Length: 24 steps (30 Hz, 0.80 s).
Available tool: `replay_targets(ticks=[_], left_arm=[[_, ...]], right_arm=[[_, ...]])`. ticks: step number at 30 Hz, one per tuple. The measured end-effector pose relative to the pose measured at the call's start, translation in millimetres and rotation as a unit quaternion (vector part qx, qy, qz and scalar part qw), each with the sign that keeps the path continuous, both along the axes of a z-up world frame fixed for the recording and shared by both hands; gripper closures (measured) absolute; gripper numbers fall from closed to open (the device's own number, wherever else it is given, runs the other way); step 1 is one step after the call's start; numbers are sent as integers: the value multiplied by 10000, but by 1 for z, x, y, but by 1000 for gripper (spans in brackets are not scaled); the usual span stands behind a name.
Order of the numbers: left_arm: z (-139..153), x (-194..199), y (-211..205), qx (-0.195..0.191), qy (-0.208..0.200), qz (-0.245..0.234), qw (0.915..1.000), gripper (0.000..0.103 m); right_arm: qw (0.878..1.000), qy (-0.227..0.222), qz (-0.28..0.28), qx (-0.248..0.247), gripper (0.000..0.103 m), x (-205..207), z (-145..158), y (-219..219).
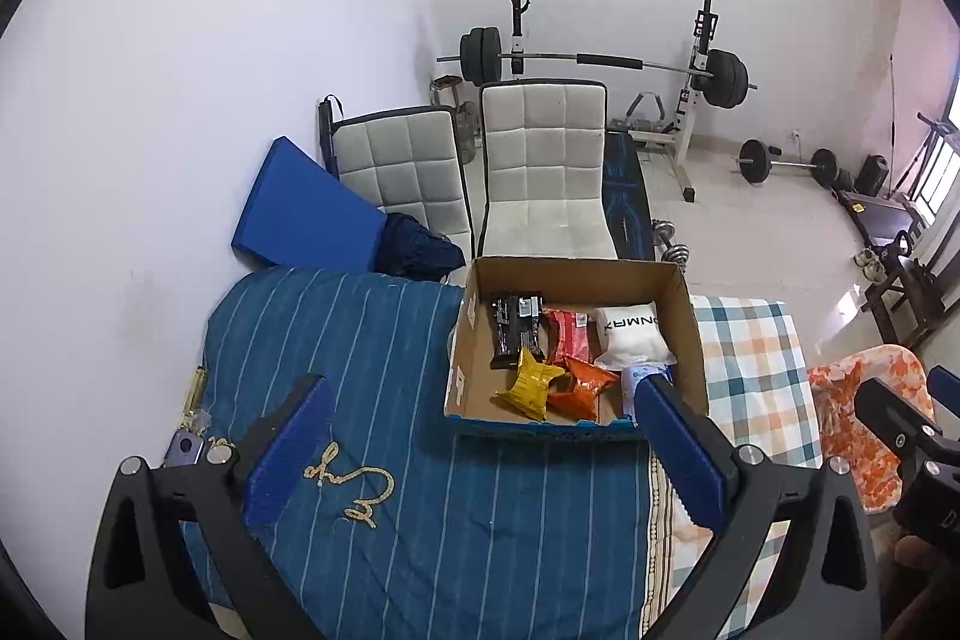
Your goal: Organize snacks
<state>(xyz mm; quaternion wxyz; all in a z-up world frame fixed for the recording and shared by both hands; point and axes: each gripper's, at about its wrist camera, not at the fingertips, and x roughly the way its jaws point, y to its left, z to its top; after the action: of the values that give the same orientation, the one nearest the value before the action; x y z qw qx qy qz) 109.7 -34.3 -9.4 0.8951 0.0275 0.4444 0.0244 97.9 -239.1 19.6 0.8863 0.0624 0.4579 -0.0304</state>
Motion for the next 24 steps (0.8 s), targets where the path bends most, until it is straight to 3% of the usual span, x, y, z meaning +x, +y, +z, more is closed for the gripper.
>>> replay_targets(ticks=[24], left_arm=[[5, -8, -2, -70, -13, -120, 9999, 0]], right_arm=[[10000, -38, 52, -43, 0, 1, -5, 3]])
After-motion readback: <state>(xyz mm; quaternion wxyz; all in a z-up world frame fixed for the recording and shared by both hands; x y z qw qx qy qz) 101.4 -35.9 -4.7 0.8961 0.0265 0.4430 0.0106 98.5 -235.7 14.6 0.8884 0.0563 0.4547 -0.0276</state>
